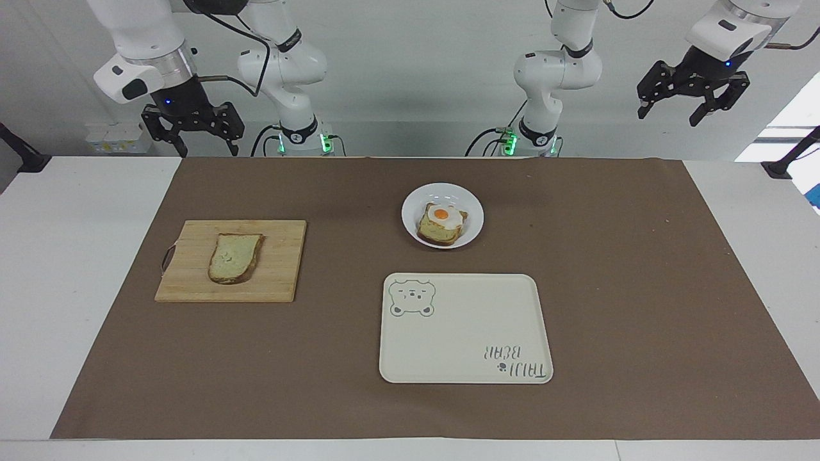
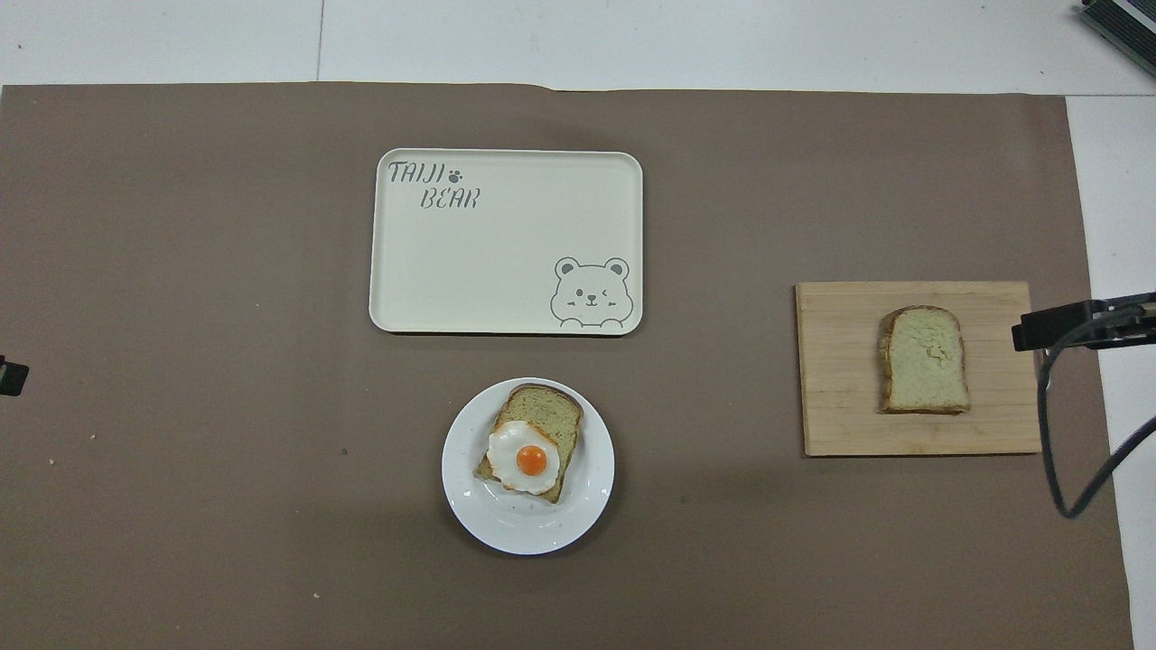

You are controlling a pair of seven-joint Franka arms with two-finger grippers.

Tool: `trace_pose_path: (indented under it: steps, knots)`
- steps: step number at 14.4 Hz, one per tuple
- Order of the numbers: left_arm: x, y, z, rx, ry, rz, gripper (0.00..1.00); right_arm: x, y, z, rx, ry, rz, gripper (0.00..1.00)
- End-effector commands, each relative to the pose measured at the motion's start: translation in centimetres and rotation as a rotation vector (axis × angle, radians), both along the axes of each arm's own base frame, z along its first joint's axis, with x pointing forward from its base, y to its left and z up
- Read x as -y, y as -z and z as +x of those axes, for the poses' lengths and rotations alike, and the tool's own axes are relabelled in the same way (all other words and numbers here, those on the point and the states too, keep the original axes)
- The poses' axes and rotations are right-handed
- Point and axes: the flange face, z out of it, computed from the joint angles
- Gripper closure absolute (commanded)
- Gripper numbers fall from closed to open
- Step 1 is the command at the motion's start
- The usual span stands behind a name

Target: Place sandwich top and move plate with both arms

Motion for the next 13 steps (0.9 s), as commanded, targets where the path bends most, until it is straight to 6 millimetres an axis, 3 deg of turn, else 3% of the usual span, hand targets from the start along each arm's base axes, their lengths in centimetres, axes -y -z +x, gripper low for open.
trace_pose_path:
  steps: [1, 13]
  knots:
    - [-0.12, -0.16, -0.53, 0.002, -0.010, 0.010, 0.00, 0.22, -0.26, 0.08, 0.001, -0.007, 0.003, 0.00]
    - [-0.12, -0.16, -0.53, 0.002, -0.010, 0.010, 0.00, 0.23, 0.00, -0.08, -0.005, -0.010, 0.004, 0.00]
